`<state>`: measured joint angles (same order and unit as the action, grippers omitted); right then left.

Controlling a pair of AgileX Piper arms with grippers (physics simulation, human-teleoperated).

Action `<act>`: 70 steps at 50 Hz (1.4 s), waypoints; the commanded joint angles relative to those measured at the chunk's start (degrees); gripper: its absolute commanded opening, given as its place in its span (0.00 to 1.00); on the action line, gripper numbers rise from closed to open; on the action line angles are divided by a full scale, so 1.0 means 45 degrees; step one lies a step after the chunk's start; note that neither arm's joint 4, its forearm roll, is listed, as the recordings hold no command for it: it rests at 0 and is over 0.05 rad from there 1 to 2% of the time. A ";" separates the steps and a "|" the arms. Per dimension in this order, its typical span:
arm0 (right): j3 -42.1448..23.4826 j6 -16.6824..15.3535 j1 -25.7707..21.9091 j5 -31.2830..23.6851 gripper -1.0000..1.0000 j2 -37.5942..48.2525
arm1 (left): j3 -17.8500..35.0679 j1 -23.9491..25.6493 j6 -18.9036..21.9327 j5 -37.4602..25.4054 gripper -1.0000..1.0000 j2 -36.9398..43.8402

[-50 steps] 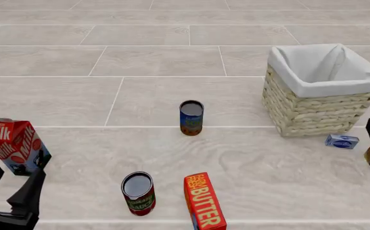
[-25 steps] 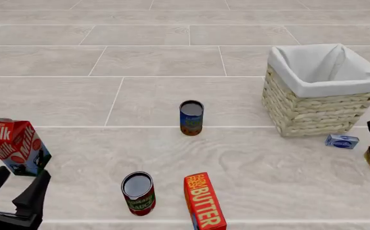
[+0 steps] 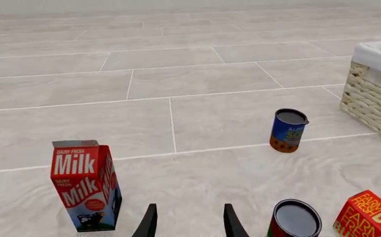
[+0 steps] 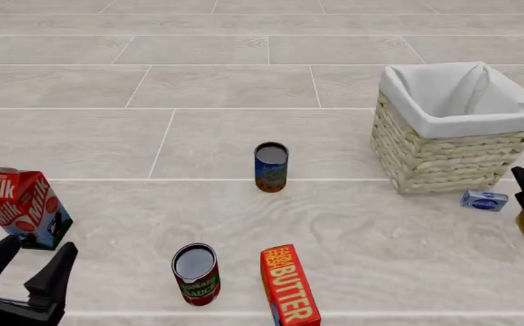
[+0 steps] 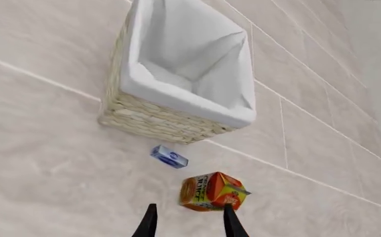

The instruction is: Pick the cream cheese and place it in the basket.

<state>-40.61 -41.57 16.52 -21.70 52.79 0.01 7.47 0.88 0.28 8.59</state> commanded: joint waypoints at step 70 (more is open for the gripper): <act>-0.1911 -0.4263 0.0422 0.2380 1.00 0.7560 | -0.0002 0.0334 0.0199 0.0249 1.00 0.1093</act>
<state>-49.19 -59.64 18.29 -13.64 83.17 0.00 8.81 1.61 3.13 14.86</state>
